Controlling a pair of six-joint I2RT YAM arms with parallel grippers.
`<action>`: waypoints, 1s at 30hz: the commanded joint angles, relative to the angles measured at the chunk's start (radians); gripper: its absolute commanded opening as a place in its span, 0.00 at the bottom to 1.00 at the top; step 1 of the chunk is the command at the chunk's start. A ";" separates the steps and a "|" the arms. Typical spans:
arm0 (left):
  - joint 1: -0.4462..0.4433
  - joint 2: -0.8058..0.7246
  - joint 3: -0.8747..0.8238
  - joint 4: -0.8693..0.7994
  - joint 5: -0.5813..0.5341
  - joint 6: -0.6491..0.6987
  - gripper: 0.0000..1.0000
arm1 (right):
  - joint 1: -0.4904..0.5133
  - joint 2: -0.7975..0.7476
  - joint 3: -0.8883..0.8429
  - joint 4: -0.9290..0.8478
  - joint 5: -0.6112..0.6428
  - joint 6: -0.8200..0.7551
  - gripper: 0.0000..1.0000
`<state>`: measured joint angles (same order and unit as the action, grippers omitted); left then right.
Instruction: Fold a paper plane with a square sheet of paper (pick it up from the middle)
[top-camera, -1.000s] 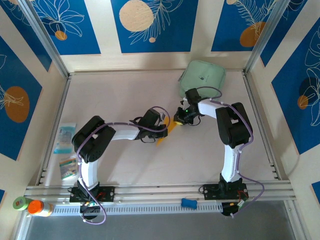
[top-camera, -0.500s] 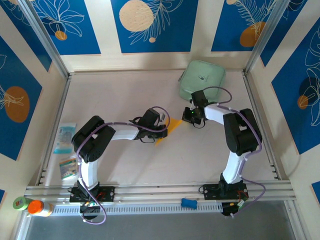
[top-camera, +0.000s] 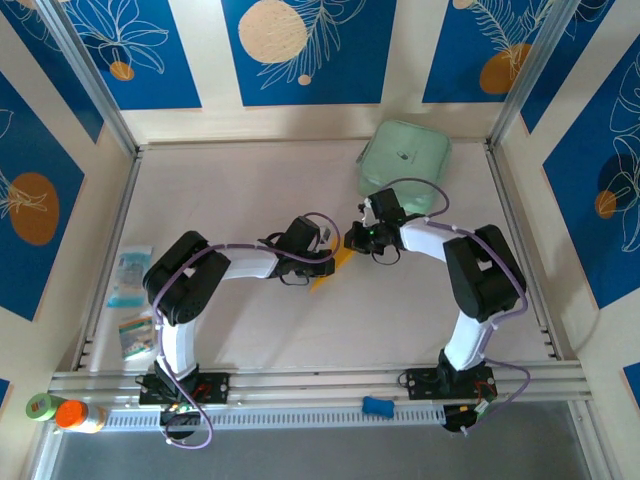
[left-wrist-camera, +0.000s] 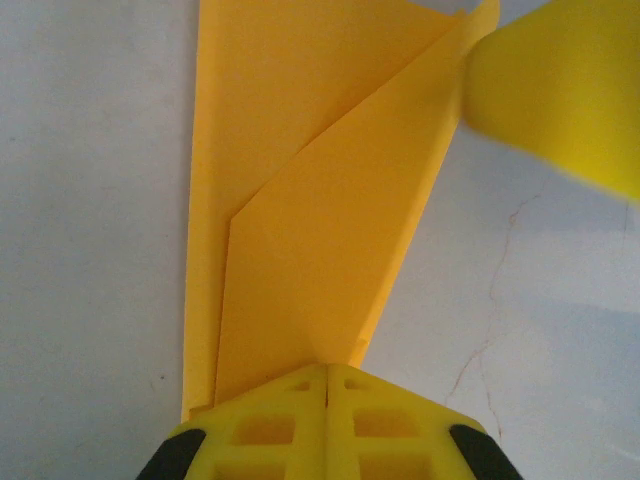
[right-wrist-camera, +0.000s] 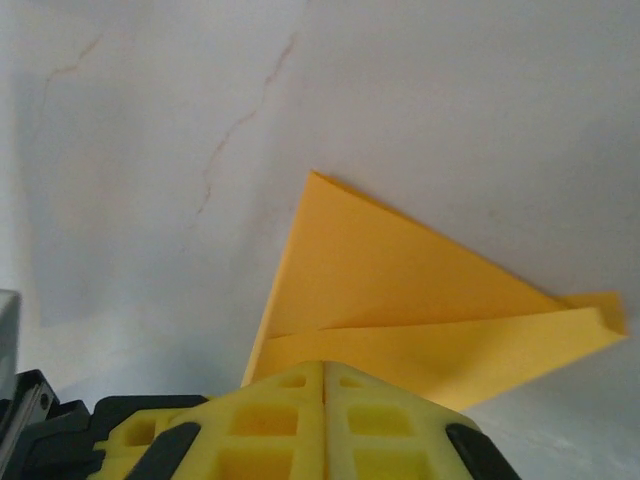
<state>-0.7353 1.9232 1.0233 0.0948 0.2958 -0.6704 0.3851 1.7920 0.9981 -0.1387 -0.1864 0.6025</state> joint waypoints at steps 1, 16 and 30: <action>0.004 0.030 -0.022 -0.122 0.000 0.027 0.00 | -0.001 0.052 0.015 0.015 -0.086 0.018 0.03; 0.019 0.021 -0.054 -0.141 0.012 0.045 0.00 | -0.160 0.060 -0.048 0.021 0.103 0.027 0.00; 0.020 0.031 0.020 -0.150 0.060 0.061 0.00 | -0.034 -0.085 -0.119 0.138 -0.114 0.050 0.02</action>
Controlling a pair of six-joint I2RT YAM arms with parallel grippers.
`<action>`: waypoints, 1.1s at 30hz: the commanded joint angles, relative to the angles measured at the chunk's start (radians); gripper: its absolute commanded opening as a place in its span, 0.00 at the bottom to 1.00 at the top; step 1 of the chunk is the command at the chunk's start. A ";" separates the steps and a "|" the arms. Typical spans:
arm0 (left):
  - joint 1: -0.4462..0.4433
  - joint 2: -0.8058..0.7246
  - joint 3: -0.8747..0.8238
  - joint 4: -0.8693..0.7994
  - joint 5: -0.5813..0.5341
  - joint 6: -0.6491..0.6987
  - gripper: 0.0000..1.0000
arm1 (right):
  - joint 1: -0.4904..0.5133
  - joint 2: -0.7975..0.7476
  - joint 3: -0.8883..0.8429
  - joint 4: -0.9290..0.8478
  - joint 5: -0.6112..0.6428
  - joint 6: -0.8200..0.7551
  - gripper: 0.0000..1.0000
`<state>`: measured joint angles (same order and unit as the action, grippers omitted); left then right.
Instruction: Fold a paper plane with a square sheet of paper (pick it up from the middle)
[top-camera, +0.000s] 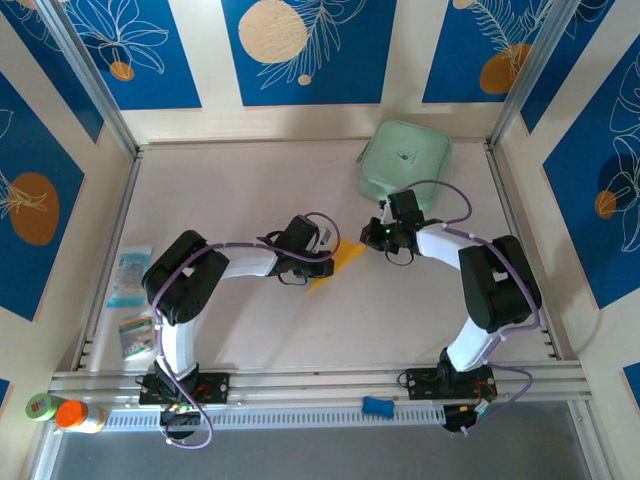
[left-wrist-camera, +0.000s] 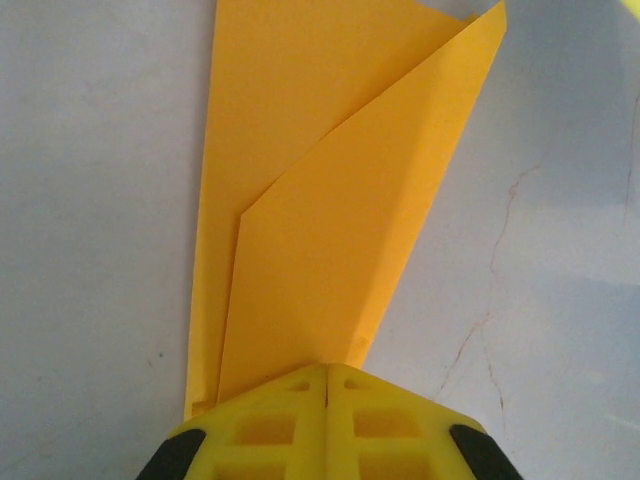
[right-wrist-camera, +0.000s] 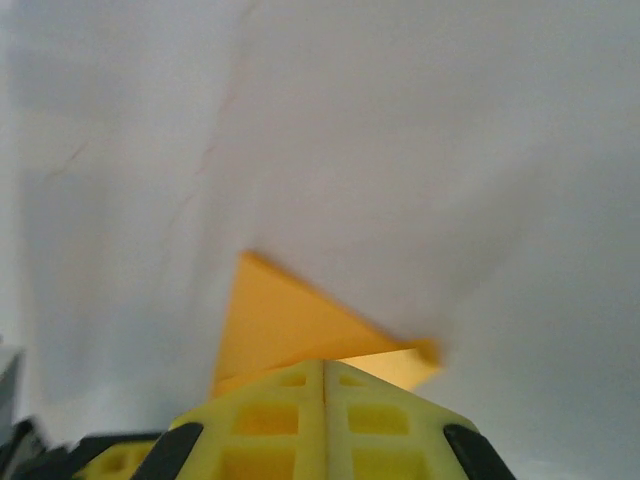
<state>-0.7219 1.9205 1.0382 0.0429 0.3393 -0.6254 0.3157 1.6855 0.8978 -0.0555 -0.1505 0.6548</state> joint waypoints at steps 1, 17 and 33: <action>0.006 0.034 0.009 -0.097 0.018 0.016 0.00 | 0.046 0.034 -0.021 0.056 -0.156 0.011 0.02; 0.007 0.005 0.067 -0.020 0.118 0.022 0.00 | 0.047 0.197 -0.015 -0.006 -0.143 0.062 0.01; 0.004 0.051 0.005 -0.069 0.087 0.055 0.03 | 0.040 0.221 0.012 -0.055 -0.119 0.049 0.01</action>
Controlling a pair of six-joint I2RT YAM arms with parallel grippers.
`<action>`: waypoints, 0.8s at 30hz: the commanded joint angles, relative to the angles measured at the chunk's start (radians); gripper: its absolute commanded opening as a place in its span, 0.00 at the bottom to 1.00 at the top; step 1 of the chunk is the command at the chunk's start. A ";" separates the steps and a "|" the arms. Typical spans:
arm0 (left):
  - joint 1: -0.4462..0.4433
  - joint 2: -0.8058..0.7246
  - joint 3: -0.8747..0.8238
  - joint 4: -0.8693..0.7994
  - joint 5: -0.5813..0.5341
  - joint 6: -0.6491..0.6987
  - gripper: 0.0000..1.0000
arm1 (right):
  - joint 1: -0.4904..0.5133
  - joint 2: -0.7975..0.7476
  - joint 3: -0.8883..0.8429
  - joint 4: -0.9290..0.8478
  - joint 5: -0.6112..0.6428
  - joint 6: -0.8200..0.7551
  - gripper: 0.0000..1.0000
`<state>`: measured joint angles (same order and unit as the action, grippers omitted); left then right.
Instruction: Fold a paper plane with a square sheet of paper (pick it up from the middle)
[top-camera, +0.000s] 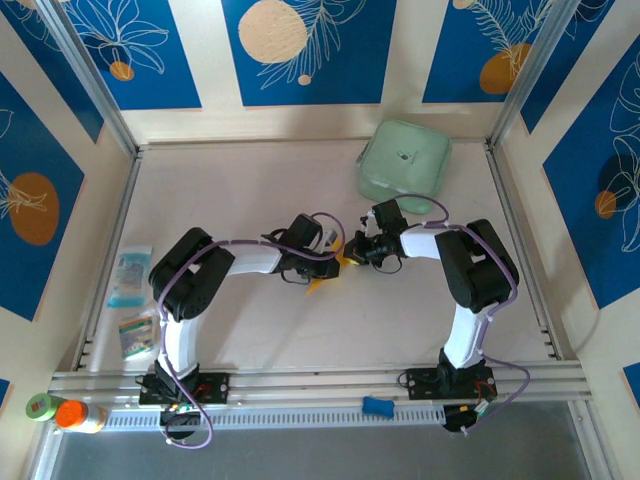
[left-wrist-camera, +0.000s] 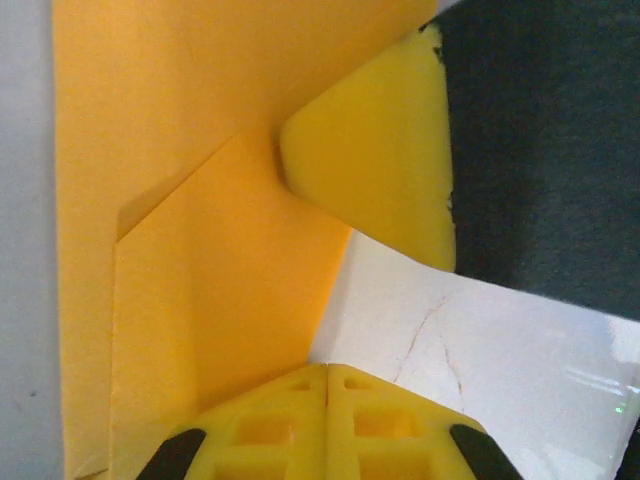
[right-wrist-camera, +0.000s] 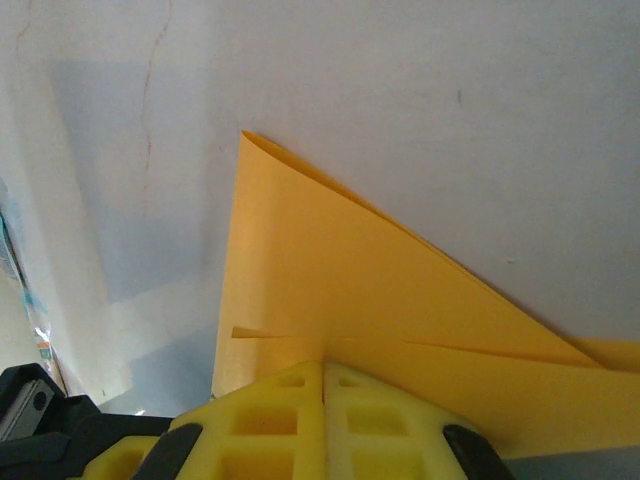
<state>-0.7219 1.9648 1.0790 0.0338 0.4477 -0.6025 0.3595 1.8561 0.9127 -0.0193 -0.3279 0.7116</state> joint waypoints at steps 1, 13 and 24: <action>0.004 0.002 -0.052 -0.059 -0.022 0.032 0.03 | -0.006 0.051 -0.002 -0.094 0.062 -0.009 0.01; 0.008 -0.134 -0.200 -0.093 -0.008 0.071 0.04 | -0.025 0.060 0.024 -0.127 0.066 -0.048 0.01; 0.062 -0.348 -0.273 -0.135 -0.016 0.099 0.07 | -0.028 0.037 0.104 -0.147 -0.021 -0.168 0.06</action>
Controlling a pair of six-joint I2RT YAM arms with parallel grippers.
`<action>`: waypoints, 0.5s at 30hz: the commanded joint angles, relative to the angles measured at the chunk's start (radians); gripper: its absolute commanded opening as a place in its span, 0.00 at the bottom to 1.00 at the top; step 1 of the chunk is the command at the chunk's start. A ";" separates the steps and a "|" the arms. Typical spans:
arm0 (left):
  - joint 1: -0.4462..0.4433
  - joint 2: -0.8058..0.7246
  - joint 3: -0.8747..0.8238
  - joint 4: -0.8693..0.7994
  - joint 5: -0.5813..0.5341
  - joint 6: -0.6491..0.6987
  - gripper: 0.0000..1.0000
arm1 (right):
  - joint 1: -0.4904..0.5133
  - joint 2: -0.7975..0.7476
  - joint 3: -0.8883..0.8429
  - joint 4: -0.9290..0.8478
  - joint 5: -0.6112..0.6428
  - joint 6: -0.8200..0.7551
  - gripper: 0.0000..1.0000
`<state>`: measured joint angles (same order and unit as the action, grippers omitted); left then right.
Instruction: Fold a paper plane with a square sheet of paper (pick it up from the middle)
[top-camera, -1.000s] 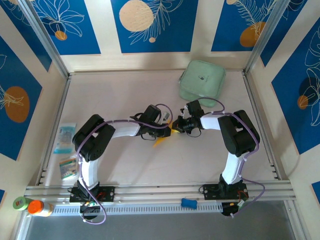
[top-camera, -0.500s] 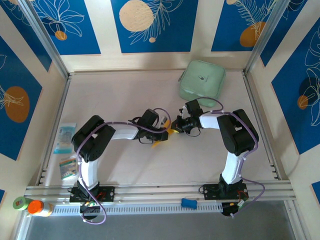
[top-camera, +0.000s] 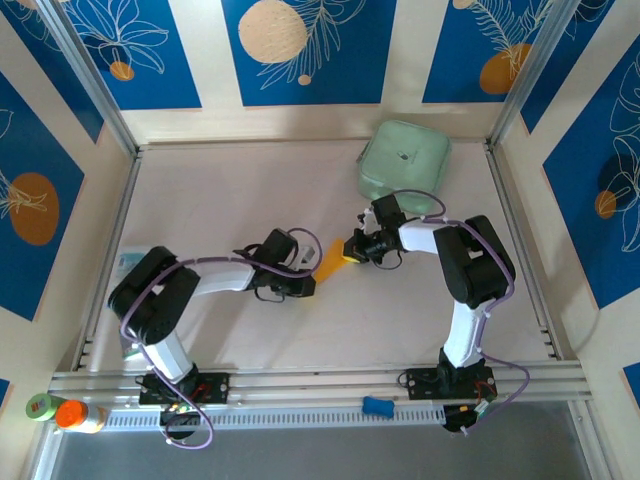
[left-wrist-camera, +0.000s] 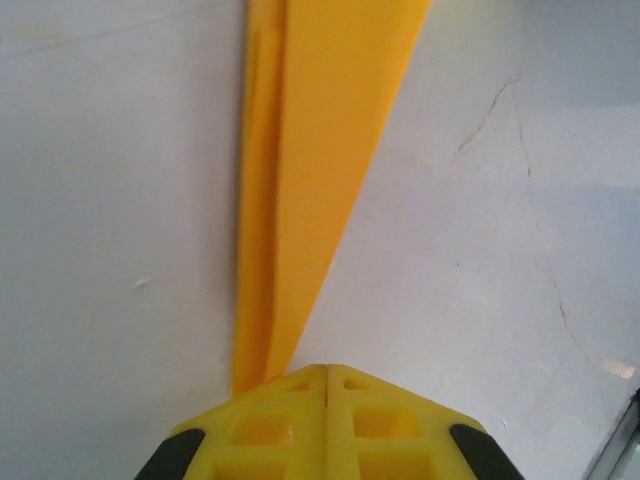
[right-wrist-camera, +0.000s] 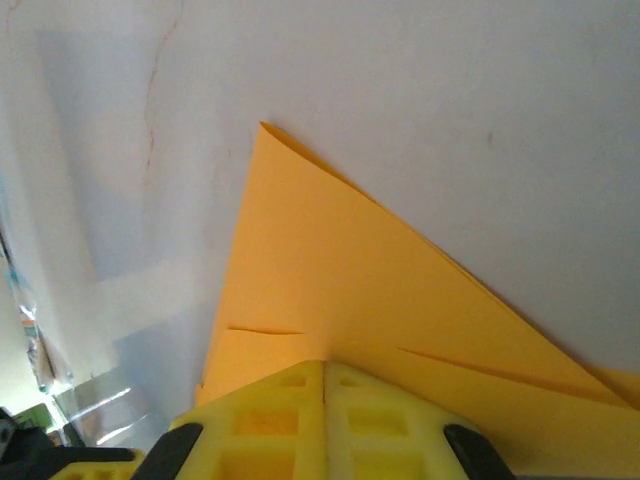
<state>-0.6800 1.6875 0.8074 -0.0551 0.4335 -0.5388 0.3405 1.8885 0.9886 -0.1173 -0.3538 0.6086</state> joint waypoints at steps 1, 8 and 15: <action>0.026 -0.096 0.006 -0.055 -0.002 0.041 0.09 | -0.009 -0.010 0.045 -0.058 -0.002 -0.079 0.07; 0.122 -0.251 0.035 -0.205 -0.176 0.071 0.35 | 0.005 -0.144 0.153 -0.223 0.061 -0.091 0.29; 0.216 -0.380 0.043 -0.292 -0.459 0.049 0.78 | 0.076 -0.217 0.210 -0.465 0.313 0.036 0.50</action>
<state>-0.4881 1.3506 0.8242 -0.2699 0.1337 -0.4927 0.3813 1.6901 1.1790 -0.4023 -0.1749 0.5797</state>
